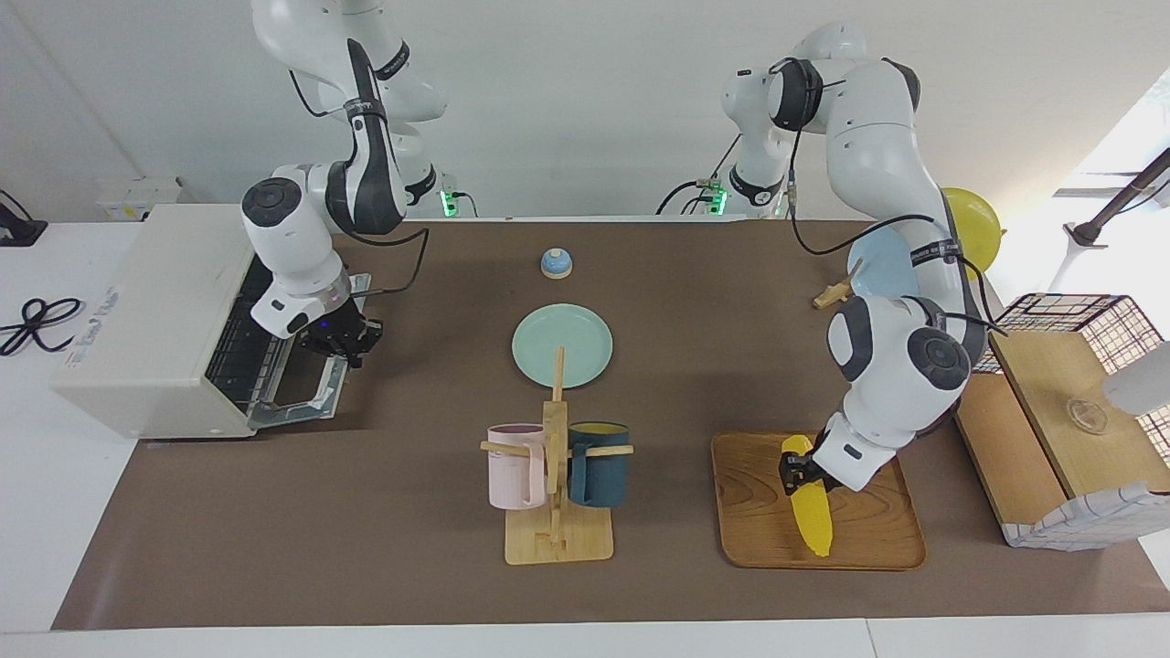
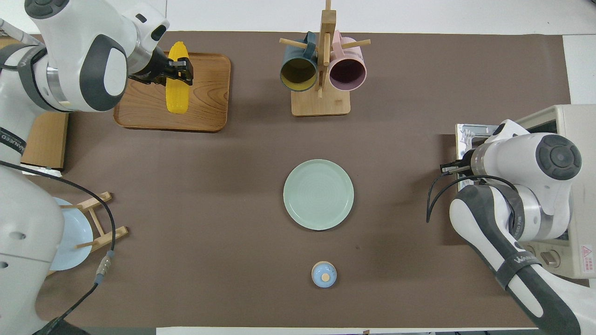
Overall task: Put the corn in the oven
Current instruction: 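Carry the corn to the green plate while the right gripper opens the oven, then release the corn on the plate while the right gripper moves toward it, then grasp the corn on the green plate with the right gripper, then carry the corn with the right gripper to the open oven, then push the corn into the oven and open the right gripper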
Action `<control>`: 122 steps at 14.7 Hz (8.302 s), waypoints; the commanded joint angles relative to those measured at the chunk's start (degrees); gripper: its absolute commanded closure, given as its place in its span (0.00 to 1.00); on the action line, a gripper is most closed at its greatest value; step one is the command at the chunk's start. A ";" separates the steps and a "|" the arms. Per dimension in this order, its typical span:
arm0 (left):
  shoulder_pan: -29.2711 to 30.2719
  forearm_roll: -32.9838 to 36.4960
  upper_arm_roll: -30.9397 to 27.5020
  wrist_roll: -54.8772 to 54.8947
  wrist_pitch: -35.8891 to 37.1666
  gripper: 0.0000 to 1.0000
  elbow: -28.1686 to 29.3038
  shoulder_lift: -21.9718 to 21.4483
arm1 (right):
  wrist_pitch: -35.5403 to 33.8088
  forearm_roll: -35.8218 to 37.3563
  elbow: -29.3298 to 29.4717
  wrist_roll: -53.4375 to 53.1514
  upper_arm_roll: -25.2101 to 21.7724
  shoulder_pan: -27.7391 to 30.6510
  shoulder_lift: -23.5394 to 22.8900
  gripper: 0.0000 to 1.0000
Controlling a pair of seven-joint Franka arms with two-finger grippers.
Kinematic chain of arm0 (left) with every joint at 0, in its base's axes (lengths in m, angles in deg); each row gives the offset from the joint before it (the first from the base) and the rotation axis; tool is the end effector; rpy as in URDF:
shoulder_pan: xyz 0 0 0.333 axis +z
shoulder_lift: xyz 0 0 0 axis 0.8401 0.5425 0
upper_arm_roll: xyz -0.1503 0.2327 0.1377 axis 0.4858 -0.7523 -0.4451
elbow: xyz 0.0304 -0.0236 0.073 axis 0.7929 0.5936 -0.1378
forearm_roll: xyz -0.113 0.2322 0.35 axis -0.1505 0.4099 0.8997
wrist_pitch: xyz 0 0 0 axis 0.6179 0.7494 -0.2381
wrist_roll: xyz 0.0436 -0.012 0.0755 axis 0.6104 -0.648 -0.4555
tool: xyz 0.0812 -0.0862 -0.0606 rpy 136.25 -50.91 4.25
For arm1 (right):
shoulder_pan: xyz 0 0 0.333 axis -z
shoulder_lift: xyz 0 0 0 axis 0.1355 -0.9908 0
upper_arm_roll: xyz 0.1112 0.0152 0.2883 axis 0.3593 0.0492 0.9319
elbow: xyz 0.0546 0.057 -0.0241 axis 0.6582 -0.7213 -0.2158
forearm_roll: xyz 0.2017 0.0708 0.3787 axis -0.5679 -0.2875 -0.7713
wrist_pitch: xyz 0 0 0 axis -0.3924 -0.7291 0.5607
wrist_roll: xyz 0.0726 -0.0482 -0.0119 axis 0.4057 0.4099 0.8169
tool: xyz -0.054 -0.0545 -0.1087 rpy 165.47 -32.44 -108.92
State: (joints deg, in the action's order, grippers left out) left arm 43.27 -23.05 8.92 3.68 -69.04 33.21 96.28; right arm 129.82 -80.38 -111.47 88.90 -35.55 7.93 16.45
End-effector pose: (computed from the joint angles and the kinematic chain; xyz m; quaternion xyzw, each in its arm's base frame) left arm 0.7430 -0.1990 0.3970 0.9967 -0.0120 0.0231 0.0770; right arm 0.5601 0.0077 0.2551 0.9962 0.0750 0.0435 0.0084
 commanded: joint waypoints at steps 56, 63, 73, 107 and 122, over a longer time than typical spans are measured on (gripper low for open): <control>7.35 8.32 -1.56 5.81 15.05 0.00 29.37 -38.32 | -28.41 6.37 32.97 -43.81 16.97 -15.05 -7.57 0.00; 7.11 8.32 -1.38 5.21 17.63 0.00 29.56 -40.19 | -20.24 17.27 33.14 -59.18 16.97 -27.11 -17.23 0.00; 5.88 7.80 -2.08 5.30 24.03 0.00 23.58 -37.55 | -13.46 17.80 29.99 -59.73 17.06 -27.74 -21.02 0.44; 6.05 7.88 -2.00 5.48 23.07 0.00 24.63 -38.25 | -39.56 21.58 24.88 -23.97 17.06 0.90 -3.27 1.00; 6.05 7.88 -2.00 5.48 23.07 0.00 24.63 -38.25 | -34.29 17.02 15.57 -11.21 17.06 17.53 -0.63 1.00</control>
State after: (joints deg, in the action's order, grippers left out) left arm 49.24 -15.97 6.97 9.06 -47.04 58.78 57.84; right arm 93.91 -61.12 -92.57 76.02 -19.14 24.10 13.28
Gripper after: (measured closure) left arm 0.000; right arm 0.974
